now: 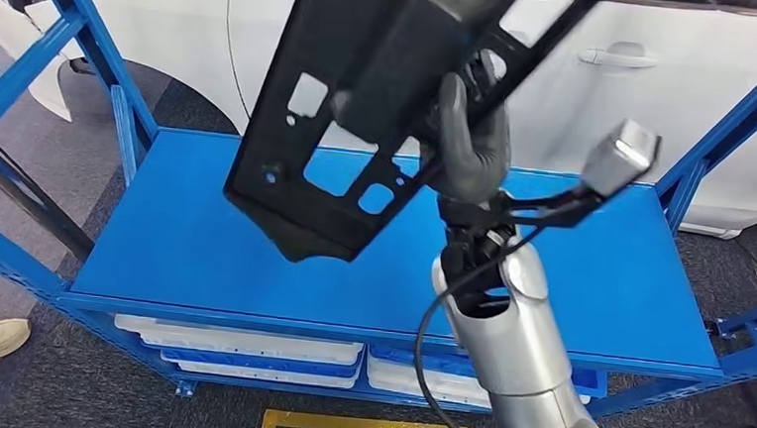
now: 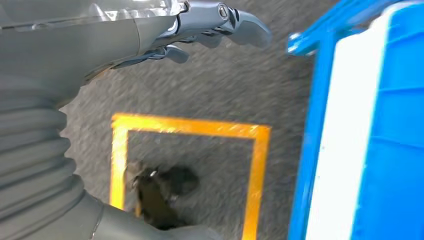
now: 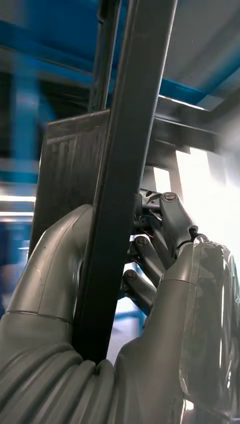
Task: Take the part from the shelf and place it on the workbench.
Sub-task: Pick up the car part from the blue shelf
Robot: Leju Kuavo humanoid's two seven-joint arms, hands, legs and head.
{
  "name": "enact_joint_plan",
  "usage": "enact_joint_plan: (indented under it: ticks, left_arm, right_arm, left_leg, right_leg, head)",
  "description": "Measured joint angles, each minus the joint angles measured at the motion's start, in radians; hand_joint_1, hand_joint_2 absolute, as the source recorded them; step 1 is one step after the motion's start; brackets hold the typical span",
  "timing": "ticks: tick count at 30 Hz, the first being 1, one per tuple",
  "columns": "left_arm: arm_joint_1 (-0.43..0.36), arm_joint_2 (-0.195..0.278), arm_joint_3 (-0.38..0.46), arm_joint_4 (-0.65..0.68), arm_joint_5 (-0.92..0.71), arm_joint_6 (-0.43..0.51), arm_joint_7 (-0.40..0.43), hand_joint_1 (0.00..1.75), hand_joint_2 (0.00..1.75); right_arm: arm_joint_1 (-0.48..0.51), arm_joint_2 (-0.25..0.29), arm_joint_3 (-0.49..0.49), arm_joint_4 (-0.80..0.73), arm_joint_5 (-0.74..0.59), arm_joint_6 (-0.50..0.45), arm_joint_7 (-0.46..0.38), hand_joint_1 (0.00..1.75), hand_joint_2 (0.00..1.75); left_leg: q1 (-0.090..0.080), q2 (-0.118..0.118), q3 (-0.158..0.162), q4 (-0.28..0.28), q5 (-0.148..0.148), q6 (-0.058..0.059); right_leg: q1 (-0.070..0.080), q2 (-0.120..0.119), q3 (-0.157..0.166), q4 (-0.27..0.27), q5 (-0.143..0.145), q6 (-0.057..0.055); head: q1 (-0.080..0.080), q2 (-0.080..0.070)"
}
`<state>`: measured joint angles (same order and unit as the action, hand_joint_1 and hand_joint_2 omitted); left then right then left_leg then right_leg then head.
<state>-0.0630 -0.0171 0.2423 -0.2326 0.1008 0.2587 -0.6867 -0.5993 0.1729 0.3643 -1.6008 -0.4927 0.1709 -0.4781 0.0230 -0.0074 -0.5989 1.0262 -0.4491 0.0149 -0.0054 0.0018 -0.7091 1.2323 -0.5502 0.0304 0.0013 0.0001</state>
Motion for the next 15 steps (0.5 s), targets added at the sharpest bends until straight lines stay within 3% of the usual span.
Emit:
enact_joint_plan:
  ticks: [1,2,3,5,7,9,11,13,15]
  left_arm:
    - [0.001,0.000,0.005,0.000,-0.008,-0.004,-0.006,0.00,1.75]
    - [0.002,0.000,0.009,0.000,-0.009,-0.014,-0.007,0.00,1.75]
    - [0.004,0.000,0.014,0.001,-0.009,-0.025,-0.007,0.00,1.75]
    - [0.007,-0.001,0.024,0.003,-0.007,-0.039,-0.005,0.00,1.75]
    - [0.008,-0.001,0.034,0.004,-0.002,-0.040,0.012,0.00,1.75]
    - [0.011,-0.001,0.046,0.006,0.008,-0.037,0.043,0.00,1.75]
    - [0.014,0.001,0.062,0.008,0.019,-0.037,0.070,0.00,1.75]
    - [0.017,0.003,0.075,0.010,0.025,-0.037,0.089,0.00,1.75]
    - [0.020,0.005,0.086,0.012,0.029,-0.036,0.107,0.00,1.75]
  right_arm:
    - [0.029,-0.020,0.000,-0.034,-0.018,0.060,-0.006,1.75,1.75]
    - [0.057,-0.036,0.001,-0.064,-0.022,0.107,-0.015,1.75,1.75]
    - [0.085,-0.049,0.003,-0.093,-0.015,0.142,-0.027,1.75,1.75]
    - [0.133,-0.067,0.005,-0.147,0.020,0.183,-0.062,1.75,1.75]
    - [0.171,-0.079,0.011,-0.188,0.069,0.207,-0.095,1.75,1.75]
    - [0.206,-0.089,0.026,-0.212,0.122,0.224,-0.118,1.75,1.75]
    - [0.235,-0.097,0.047,-0.222,0.160,0.232,-0.133,1.75,1.75]
    - [0.251,-0.102,0.066,-0.224,0.181,0.229,-0.148,1.75,1.75]
    - [0.263,-0.106,0.081,-0.225,0.195,0.223,-0.161,1.75,1.75]
  left_leg:
    - [-0.001,0.000,0.000,0.000,0.000,0.001]
    - [-0.002,-0.001,0.001,0.000,-0.001,0.002]
    - [-0.002,-0.001,0.002,0.000,-0.002,0.002]
    - [-0.004,-0.002,0.005,0.000,-0.004,0.000]
    - [-0.007,-0.002,0.006,0.001,-0.007,-0.007]
    - [-0.009,-0.002,0.009,-0.001,-0.006,-0.017]
    - [-0.010,-0.001,0.010,0.000,-0.011,-0.028]
    - [-0.010,0.000,-0.007,0.049,-0.056,-0.036]
    - [-0.007,0.001,-0.050,0.169,-0.131,-0.043]
  right_leg:
    - [-0.001,0.000,-0.027,0.052,-0.015,0.002]
    - [-0.001,0.000,-0.039,0.071,-0.012,0.001]
    - [-0.001,0.000,-0.031,0.050,0.008,0.000]
    - [0.001,0.000,0.031,-0.081,0.074,-0.010]
    - [0.005,-0.001,0.085,-0.190,0.111,-0.019]
    - [0.010,0.000,0.095,-0.211,0.114,-0.024]
    - [0.005,-0.001,0.097,-0.218,0.121,-0.033]
    - [-0.001,-0.004,0.099,-0.228,0.129,-0.044]
    - [0.000,-0.007,0.095,-0.229,0.133,-0.050]
  head:
    - [0.000,0.000]
    - [0.001,0.000]
    - [0.001,0.000]
    - [0.001,0.000]
    - [0.001,0.000]
    - [0.000,0.000]
    - [0.000,0.000]
    - [-0.002,0.000]
    - [-0.004,0.000]
